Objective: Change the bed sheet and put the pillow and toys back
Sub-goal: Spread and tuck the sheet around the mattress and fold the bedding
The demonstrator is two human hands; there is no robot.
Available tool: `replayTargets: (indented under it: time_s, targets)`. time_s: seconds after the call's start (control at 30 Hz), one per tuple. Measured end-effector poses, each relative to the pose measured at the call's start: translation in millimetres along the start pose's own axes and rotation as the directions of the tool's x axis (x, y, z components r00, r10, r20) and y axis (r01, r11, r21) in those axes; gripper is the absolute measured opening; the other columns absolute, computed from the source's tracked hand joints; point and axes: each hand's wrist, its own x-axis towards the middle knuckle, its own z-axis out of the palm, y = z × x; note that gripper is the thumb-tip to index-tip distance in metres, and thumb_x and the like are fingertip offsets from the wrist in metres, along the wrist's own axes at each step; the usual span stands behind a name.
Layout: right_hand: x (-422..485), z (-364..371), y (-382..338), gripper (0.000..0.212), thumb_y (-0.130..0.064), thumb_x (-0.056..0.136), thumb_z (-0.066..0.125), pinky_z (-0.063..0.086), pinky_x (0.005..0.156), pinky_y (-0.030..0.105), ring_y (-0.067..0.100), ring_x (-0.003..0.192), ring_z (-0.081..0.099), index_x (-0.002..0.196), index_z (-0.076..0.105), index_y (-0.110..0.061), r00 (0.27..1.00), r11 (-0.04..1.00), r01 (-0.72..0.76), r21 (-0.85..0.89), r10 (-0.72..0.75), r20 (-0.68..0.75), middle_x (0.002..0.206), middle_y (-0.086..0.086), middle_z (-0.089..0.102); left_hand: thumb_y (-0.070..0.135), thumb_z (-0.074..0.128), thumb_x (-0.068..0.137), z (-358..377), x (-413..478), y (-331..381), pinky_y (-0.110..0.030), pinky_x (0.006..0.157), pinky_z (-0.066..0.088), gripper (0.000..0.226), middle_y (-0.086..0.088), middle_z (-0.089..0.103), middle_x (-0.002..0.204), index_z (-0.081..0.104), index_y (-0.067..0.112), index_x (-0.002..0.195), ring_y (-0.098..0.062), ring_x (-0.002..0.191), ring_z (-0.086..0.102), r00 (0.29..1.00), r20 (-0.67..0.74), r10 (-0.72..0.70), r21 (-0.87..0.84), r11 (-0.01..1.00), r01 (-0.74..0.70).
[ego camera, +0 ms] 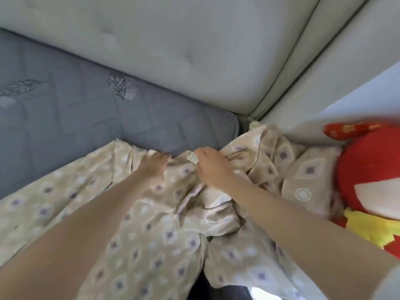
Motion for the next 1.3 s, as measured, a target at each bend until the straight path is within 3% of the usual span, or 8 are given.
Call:
replayTargets:
  time_s: [0.17,0.3,0.53,0.67,0.83,0.97,1.13,1.3]
  targets:
    - [29.8,26.3,17.5,0.086,-0.029,0.088,0.064,0.039,0.099,0.040,0.034,0.127,0.042,0.150,0.006,-0.014,0.893,0.950,-0.310,0.033,0.279,0.355,0.146,0.018,0.026,0.040,0.072,0.077,16.2,41.0,-1.8,-0.044,0.116,0.013,0.099,-0.001,0.018,0.157,0.010,0.020,0.151,-0.022,0.144,0.016,0.998,0.059,0.014,0.019,1.000,-0.016]
    - [28.2,38.1,37.3,0.017,-0.022,0.088,0.054,0.043,0.079,0.035,0.029,0.106,0.058,0.100,0.051,-0.010,0.821,0.935,-0.354,0.005,0.308,0.480,0.104,0.008,0.059,0.049,0.075,0.069,20.7,55.4,1.6,-0.043,0.107,0.021,0.109,0.001,0.027,0.151,0.006,0.028,0.151,-0.026,0.135,0.025,0.997,0.068,0.037,0.082,0.996,-0.042]
    - [33.7,-8.4,54.9,0.025,-0.013,0.088,0.048,0.040,0.068,0.031,0.031,0.102,0.060,0.113,0.053,-0.012,0.916,0.880,-0.400,0.256,0.383,0.117,0.107,0.010,0.064,0.046,0.052,0.084,-23.8,60.1,-1.3,-0.043,0.096,0.027,0.027,-0.002,0.049,0.122,0.058,0.032,0.105,-0.027,0.120,0.037,0.997,0.080,0.023,0.091,0.995,-0.030]
    - [42.5,-53.9,62.8,0.029,-0.007,0.090,0.044,0.034,0.065,0.034,0.035,0.096,0.058,0.119,0.039,-0.008,0.877,0.850,-0.418,0.320,0.470,-0.101,0.105,0.015,0.062,0.043,0.052,0.085,-79.0,64.9,-3.5,-0.039,0.094,0.033,0.019,0.000,0.053,0.107,0.055,0.026,0.092,-0.026,0.116,0.045,0.999,-0.035,0.034,-0.039,0.999,-0.035]
    - [53.8,-98.8,67.5,0.033,0.000,0.087,0.041,0.036,0.084,0.039,0.038,0.104,0.054,0.118,0.045,-0.008,0.830,0.795,-0.406,0.450,0.527,-0.183,0.110,0.019,0.061,0.034,0.060,0.087,-137.6,66.9,-9.1,-0.027,0.048,0.044,0.021,-0.001,0.058,0.081,0.047,0.022,0.077,-0.015,0.056,0.056,0.985,0.026,0.168,-0.323,0.934,-0.151]
    - [59.7,-125.1,70.7,0.027,0.001,0.086,0.044,0.032,0.065,0.032,0.036,0.094,0.057,0.110,0.051,-0.011,0.835,0.784,-0.275,0.557,0.482,-0.266,0.099,0.016,0.065,0.019,0.054,0.093,-160.0,62.3,-14.0,-0.028,0.055,0.035,0.029,0.007,0.046,0.074,0.037,0.023,0.070,-0.019,0.073,0.049,0.977,-0.110,0.183,-0.350,0.913,-0.210]
    - [63.3,-150.9,72.6,0.016,-0.032,0.084,0.062,0.029,0.057,0.030,0.027,0.081,0.059,0.093,0.051,-0.025,0.884,0.865,-0.262,0.428,0.393,-0.253,0.079,-0.001,0.058,0.015,0.046,0.098,-188.2,51.4,-24.1,-0.034,0.067,0.038,0.010,-0.015,0.058,0.093,0.046,0.007,0.093,-0.027,0.082,0.055,0.970,-0.241,0.023,-0.413,0.902,-0.124]
    - [62.1,-181.5,61.0,0.064,-0.078,0.057,0.068,0.036,0.062,0.028,0.018,0.079,0.051,0.083,0.047,-0.023,0.973,0.971,-0.231,0.067,0.232,-0.008,0.081,-0.008,0.049,0.004,0.039,0.097,-229.1,46.4,-28.8,-0.037,0.071,0.035,0.023,-0.028,0.057,0.107,0.043,-0.003,0.119,-0.038,0.096,0.055,0.877,-0.478,-0.055,-0.336,0.934,-0.124]
